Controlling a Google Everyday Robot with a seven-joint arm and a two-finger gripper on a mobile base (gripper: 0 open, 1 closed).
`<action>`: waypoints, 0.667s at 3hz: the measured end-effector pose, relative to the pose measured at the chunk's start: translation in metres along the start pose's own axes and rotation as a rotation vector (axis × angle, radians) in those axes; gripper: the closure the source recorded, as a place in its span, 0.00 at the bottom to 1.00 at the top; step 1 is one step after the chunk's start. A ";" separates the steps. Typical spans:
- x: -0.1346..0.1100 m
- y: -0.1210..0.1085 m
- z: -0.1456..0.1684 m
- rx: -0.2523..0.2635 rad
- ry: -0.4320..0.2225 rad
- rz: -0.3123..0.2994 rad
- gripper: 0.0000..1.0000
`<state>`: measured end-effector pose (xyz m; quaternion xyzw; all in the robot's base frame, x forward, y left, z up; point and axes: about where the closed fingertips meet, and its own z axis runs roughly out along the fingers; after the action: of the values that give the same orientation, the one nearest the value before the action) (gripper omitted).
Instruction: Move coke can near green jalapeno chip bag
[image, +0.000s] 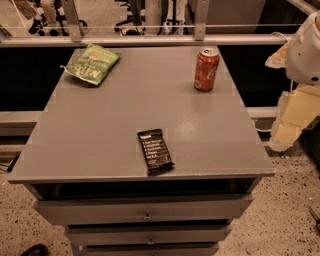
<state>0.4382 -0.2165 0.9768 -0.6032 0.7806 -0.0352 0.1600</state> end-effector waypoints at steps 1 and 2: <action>0.000 0.000 0.000 0.000 0.000 0.000 0.00; -0.002 -0.005 0.005 0.011 -0.021 0.012 0.00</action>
Offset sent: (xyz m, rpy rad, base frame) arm 0.0186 0.0015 -0.0160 0.0625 -0.0203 -0.0240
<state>0.4444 -0.2155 0.9733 -0.5979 0.7823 -0.0320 0.1718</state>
